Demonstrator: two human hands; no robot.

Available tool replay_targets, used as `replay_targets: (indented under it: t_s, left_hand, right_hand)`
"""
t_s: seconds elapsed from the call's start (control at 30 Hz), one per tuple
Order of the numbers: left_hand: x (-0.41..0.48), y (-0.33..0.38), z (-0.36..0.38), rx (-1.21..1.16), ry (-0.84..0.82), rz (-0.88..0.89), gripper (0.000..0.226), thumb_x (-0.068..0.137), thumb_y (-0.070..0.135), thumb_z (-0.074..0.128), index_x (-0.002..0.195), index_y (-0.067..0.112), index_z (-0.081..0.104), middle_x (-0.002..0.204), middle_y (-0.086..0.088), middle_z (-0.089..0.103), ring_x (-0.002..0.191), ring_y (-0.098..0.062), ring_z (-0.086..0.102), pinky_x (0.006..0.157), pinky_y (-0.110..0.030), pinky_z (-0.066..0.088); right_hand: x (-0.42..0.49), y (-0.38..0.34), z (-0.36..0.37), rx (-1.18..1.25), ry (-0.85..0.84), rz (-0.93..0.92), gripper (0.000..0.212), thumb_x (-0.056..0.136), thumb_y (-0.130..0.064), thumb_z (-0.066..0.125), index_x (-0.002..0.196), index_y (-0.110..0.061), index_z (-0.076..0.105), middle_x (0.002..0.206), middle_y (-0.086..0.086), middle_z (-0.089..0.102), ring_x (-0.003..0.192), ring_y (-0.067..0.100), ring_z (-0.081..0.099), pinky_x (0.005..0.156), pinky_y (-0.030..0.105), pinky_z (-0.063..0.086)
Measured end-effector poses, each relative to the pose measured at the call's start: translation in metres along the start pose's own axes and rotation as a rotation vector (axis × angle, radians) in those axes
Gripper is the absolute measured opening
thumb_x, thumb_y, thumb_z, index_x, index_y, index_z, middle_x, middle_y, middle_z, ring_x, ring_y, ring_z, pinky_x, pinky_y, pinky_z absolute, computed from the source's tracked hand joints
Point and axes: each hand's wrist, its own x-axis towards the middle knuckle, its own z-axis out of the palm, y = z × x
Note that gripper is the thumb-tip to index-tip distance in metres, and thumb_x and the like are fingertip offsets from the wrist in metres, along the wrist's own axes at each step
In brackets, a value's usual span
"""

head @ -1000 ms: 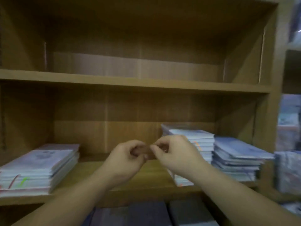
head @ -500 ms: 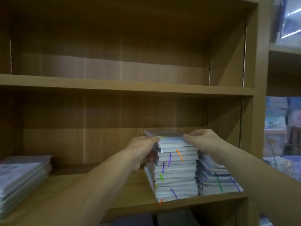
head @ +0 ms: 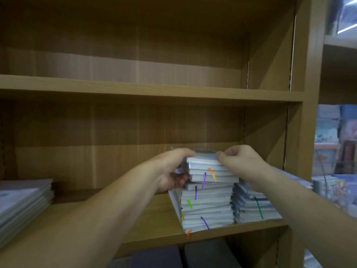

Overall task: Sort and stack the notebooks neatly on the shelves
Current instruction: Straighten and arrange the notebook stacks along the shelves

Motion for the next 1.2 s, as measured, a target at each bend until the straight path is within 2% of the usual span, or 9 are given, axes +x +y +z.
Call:
replay_targets:
  t_s: [0.2,0.3,0.4,0.5,0.63,0.77,0.9,1.07,1.2]
  left_hand:
    - [-0.005,-0.004,0.005,-0.027,-0.008,0.078,0.025,0.094,0.037,0.066,0.086,0.013,0.067,0.061,-0.008,0.066,0.053,-0.022,0.062,0.057,-0.031,0.052]
    - [-0.015,-0.005,0.003,-0.205,0.028,0.118,0.013,0.093,0.024,0.068,0.096,0.011,0.069,0.068,-0.010,0.071,0.058,-0.024,0.067,0.062,-0.038,0.059]
    - [-0.034,-0.008,-0.014,-0.379,0.046,0.173,0.006,0.095,0.017,0.062,0.098,0.015,0.066,0.076,-0.011,0.070,0.066,-0.025,0.065,0.072,-0.042,0.056]
    - [-0.066,-0.024,-0.045,-0.400,0.035,0.302,0.022,0.096,0.011,0.058,0.110,0.024,0.069,0.102,-0.007,0.076,0.080,-0.024,0.070,0.079,-0.050,0.057]
    - [-0.115,-0.054,-0.103,-0.291,0.069,0.360,0.046,0.095,0.013,0.060,0.134,0.038,0.060,0.118,0.001,0.076,0.096,-0.022,0.072,0.070,-0.041,0.059]
    - [-0.151,-0.092,-0.154,-0.128,0.149,0.359,0.062,0.097,0.005,0.060,0.140,0.048,0.050,0.117,0.007,0.076,0.098,-0.017,0.074,0.080,-0.042,0.053]
    - [-0.152,-0.116,-0.192,0.081,0.261,0.371,0.097,0.092,-0.005,0.067,0.159,0.043,0.016,0.118,0.002,0.075,0.098,-0.013,0.075,0.074,-0.026,0.060]
    - [-0.128,-0.122,-0.203,0.357,0.207,0.395,0.106,0.097,0.001,0.061,0.154,0.057,-0.008,0.144,0.027,0.048,0.123,0.004,0.056,0.097,-0.010,0.048]
    - [-0.112,-0.138,-0.201,0.421,0.225,0.368,0.102,0.100,0.006,0.055,0.154,0.050,-0.019,0.138,0.045,0.029,0.124,0.026,0.037,0.085,0.009,0.031]
  right_hand:
    - [-0.018,-0.002,-0.004,0.032,0.068,-0.034,0.030,0.087,-0.042,0.074,0.097,-0.014,0.073,0.091,0.005,0.071,0.090,0.020,0.066,0.070,0.030,0.051]
    - [-0.033,-0.012,-0.003,0.132,0.061,-0.050,0.032,0.086,-0.041,0.077,0.096,-0.011,0.073,0.093,0.013,0.072,0.094,0.026,0.068,0.074,0.034,0.052]
    - [-0.052,-0.032,-0.008,0.258,0.073,-0.064,0.047,0.085,-0.047,0.077,0.116,-0.014,0.067,0.104,0.000,0.070,0.097,0.019,0.067,0.080,0.036,0.057]
    - [-0.070,-0.050,-0.002,0.257,-0.120,0.018,0.058,0.081,-0.057,0.075,0.129,-0.027,0.059,0.116,-0.002,0.067,0.102,0.021,0.067,0.082,0.040,0.059]
    - [-0.093,-0.067,0.044,0.462,-0.433,0.123,0.077,0.088,-0.036,0.078,0.152,-0.042,0.035,0.117,0.003,0.073,0.091,0.028,0.075,0.069,0.042,0.061]
    - [-0.109,-0.068,0.115,0.503,-0.581,0.073,0.093,0.088,-0.010,0.076,0.152,-0.055,0.025,0.125,-0.006,0.070,0.105,0.021,0.073,0.096,0.048,0.055]
    - [-0.117,-0.067,0.168,0.442,-0.569,-0.005,0.120,0.085,0.006,0.072,0.150,-0.064,0.000,0.129,-0.004,0.066,0.109,0.018,0.070,0.097,0.049,0.056]
    - [-0.120,-0.073,0.197,0.344,-0.525,-0.204,0.127,0.090,0.015,0.058,0.143,-0.054,-0.036,0.144,-0.023,0.035,0.104,-0.009,0.054,0.080,0.012,0.047]
    - [-0.118,-0.060,0.210,0.224,-0.487,-0.283,0.125,0.094,0.009,0.056,0.136,-0.056,-0.043,0.156,-0.023,0.019,0.128,-0.004,0.037,0.104,0.018,0.031]
